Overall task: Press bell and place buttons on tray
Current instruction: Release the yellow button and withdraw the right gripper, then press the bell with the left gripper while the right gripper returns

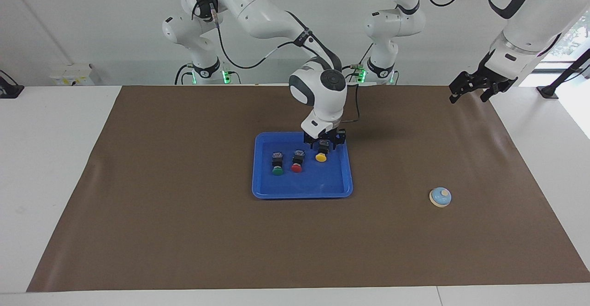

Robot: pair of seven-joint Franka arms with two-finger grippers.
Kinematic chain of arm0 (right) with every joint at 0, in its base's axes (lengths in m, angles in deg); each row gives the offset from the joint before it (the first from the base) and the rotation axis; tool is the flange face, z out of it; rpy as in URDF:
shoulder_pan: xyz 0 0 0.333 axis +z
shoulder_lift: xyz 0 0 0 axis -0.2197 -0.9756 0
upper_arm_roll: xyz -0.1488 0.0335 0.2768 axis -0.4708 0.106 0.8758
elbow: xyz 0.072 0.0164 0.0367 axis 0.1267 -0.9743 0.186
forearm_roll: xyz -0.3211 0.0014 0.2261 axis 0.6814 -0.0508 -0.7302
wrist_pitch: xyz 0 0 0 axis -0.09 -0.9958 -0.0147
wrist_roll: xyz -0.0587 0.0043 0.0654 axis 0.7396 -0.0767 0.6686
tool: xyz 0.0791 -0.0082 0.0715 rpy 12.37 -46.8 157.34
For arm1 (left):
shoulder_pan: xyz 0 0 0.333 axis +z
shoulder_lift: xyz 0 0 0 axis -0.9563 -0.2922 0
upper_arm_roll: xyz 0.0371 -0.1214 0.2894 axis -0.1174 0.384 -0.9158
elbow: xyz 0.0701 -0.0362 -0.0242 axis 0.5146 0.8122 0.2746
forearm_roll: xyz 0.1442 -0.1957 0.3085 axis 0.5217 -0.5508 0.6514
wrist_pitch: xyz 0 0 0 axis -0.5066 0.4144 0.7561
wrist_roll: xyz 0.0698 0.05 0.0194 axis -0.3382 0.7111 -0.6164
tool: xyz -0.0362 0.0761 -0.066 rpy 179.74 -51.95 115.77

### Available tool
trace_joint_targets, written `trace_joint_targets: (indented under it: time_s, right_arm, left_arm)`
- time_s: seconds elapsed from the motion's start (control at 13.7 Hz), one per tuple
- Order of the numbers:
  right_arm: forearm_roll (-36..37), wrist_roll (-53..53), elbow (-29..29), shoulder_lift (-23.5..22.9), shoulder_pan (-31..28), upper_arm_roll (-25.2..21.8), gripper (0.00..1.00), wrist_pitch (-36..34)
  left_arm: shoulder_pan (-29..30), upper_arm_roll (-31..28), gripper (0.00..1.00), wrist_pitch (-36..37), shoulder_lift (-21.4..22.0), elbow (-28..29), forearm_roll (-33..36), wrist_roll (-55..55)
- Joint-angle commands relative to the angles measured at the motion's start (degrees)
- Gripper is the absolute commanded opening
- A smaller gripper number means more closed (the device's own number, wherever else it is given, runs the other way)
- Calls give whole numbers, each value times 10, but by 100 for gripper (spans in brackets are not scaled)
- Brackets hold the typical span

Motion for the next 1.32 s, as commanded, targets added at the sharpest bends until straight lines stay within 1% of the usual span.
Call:
trace_joint_targets:
  time_s: [0.0, 0.29, 0.44, 0.59, 0.66, 0.73, 0.81, 0.88, 0.95, 1.03, 1.1, 1.17, 1.24]
  right_arm:
    - [-5, 12, 3, 33, -29, -5, 100, -39]
    - [-6, -7, 10, 91, -110, -5, 100, -76]
    - [-7, -55, 9, 121, -154, -5, 100, -107]
    - [-7, -128, 8, 146, -199, -5, 100, -150]
    - [-7, -163, 10, 154, -221, -6, 100, -168]
    - [-7, -202, 9, 167, -244, -6, 100, -187]
    - [-7, -242, 10, 176, -269, -6, 100, -205]
    - [-7, -279, 10, 184, -289, -6, 100, -219]
    - [-7, -318, 9, 195, -312, -6, 100, -229]
    - [-7, -351, 8, 206, -332, -6, 100, -245]
    - [-7, -381, 9, 215, -351, -6, 100, -258]
    - [-7, -414, 8, 227, -371, -6, 100, -267]
    - [-7, -442, 8, 240, -385, -8, 100, -284]
  left_arm:
    - [6, 2, 100, 10, 3, -5, -9, 4]
    - [6, 2, 100, 10, 3, -5, -9, 4]
    - [6, 2, 100, 10, 3, -5, -9, 4]
    - [2, 3, 100, 7, 3, -6, -9, 1]
    - [-1, 3, 100, -4, 2, -6, -9, 3]
    - [-3, 4, 100, -40, 2, -1, -9, 1]
    - [-17, 3, 100, -94, 7, 25, -9, 3]
    - [-21, 3, 67, -139, 14, 48, -8, -5]
    - [-22, 3, 20, -151, 13, 55, -8, -20]
    - [-21, 3, 0, -152, 9, 57, -8, -25]
    - [-20, 3, 0, -162, 6, 67, -8, -25]
    - [-18, 3, 0, -176, -9, 68, -5, -24]
    - [-17, 3, 0, -198, -33, 70, -4, -24]
